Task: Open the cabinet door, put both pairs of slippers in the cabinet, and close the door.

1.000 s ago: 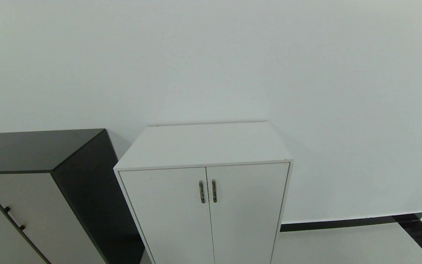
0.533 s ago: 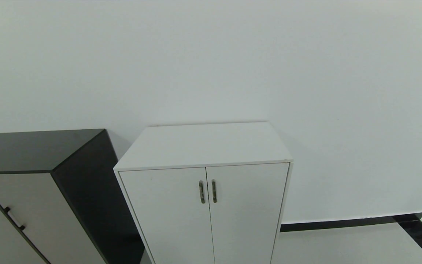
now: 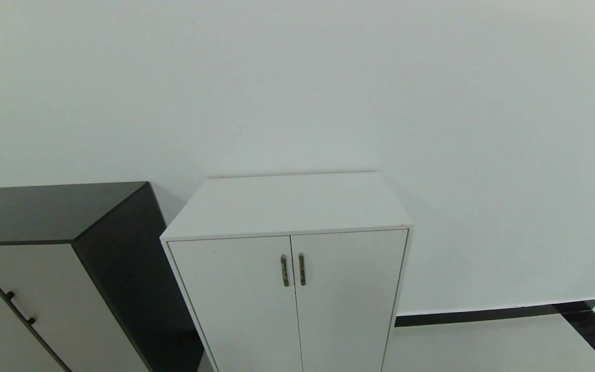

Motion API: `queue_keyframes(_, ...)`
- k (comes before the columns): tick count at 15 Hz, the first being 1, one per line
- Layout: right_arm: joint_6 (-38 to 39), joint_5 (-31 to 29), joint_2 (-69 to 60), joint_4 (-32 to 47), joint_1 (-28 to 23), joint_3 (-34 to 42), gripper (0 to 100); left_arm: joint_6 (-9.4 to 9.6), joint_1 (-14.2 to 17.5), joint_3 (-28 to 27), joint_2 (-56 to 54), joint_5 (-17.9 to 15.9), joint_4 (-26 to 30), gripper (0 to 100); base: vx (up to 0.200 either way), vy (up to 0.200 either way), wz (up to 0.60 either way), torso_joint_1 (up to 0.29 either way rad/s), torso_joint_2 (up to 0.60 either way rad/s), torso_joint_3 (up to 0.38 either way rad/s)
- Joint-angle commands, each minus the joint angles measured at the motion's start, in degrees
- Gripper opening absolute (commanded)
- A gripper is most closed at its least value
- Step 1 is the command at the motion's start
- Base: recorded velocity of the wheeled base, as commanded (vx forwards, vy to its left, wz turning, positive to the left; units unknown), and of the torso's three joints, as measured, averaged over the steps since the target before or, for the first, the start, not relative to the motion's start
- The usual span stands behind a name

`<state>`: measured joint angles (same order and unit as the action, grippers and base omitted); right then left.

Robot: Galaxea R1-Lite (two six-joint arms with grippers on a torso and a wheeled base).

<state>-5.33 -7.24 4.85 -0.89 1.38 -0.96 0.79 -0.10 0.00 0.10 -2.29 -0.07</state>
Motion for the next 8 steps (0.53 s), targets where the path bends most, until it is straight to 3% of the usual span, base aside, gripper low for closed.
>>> queue_keyframes(1, -0.12, 0.12, -4.85, 0.01, -1.47, 0.0, 0, 0.0, 0.01, 0.0, -0.01, 0.01, -0.01, 0, 0.0, 0.0, 0.0, 0.0, 0.0, 0.0)
queue_keyframes(5, 4.98, 7.94, -4.76, 1.15, -1.47, 0.96, 0, -0.09, 0.01, 0.0, -0.01, 0.09, -0.01, 0, 0.0, 0.0, 0.0, 0.0, 0.0, 0.0)
queue_keyframes(8, 5.33, 8.03, -4.76, 0.89, -1.47, 0.96, 0, 0.0, 0.01, 0.0, -0.01, 0.09, -0.01, 0, 0.0, 0.0, 0.0, 0.0, 0.0, 0.0)
